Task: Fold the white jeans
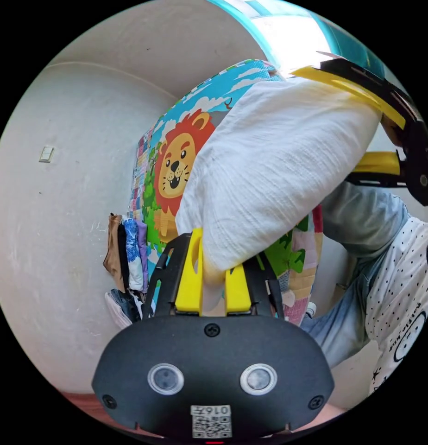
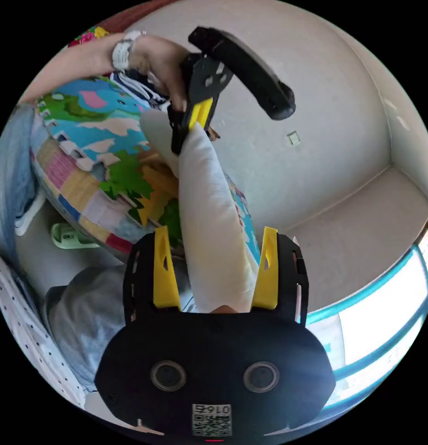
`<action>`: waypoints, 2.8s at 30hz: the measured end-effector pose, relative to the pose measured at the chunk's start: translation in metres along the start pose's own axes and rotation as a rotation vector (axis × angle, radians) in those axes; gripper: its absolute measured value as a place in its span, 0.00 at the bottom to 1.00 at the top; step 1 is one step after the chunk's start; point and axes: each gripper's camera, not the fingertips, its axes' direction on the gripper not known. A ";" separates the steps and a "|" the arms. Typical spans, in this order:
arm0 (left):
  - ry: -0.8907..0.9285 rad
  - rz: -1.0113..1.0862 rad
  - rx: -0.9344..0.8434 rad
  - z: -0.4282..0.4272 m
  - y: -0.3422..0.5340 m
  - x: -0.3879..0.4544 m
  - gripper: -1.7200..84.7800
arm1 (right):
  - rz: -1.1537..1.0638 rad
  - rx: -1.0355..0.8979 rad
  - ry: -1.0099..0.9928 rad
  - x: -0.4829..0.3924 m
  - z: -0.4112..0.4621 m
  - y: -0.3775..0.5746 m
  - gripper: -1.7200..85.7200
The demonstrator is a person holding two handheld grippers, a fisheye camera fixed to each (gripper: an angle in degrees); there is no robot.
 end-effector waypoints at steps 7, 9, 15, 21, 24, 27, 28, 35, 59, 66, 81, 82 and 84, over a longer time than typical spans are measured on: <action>-0.144 -0.043 0.092 0.004 0.014 0.009 0.12 | -0.269 -0.186 0.160 -0.069 0.053 -0.020 0.23; -0.328 -0.045 0.101 0.016 0.018 0.026 0.16 | -0.299 -0.189 0.111 -0.075 0.058 -0.029 0.17; -0.382 0.018 0.064 0.064 0.011 0.025 0.10 | -0.435 -0.195 -0.003 -0.096 0.078 -0.067 0.11; -0.222 0.044 0.119 0.024 0.001 -0.027 0.09 | -0.542 -0.167 -0.078 -0.116 0.091 -0.093 0.11; -0.180 0.113 0.117 0.002 -0.006 -0.045 0.08 | -0.546 -0.135 -0.167 -0.112 0.088 -0.104 0.11; -0.120 0.156 0.100 -0.009 -0.019 -0.069 0.08 | -0.580 -0.101 -0.226 -0.115 0.088 -0.120 0.11; -0.106 0.158 0.096 -0.009 -0.023 -0.076 0.08 | -0.599 -0.092 -0.251 -0.116 0.090 -0.128 0.11; 0.051 0.024 -0.016 0.024 -0.112 -0.225 0.08 | -0.639 -0.063 -0.416 -0.094 0.173 -0.210 0.10; -0.650 -0.285 -0.187 0.488 -0.363 -0.265 0.08 | -0.357 0.089 0.073 -0.315 0.678 -0.331 0.11; -0.623 -0.306 -0.237 0.541 -0.360 -0.259 0.08 | -0.289 -0.004 0.025 -0.329 0.703 -0.333 0.12; -0.504 -0.419 0.060 0.555 -0.128 -0.105 0.01 | -0.314 0.220 -0.152 -0.323 0.621 -0.154 0.04; -0.478 -0.479 0.087 0.551 -0.111 -0.107 0.01 | -0.196 0.262 -0.225 -0.309 0.601 -0.142 0.03; -0.378 -0.759 0.176 0.538 -0.033 -0.121 0.01 | 0.051 0.337 -0.330 -0.282 0.565 -0.126 0.02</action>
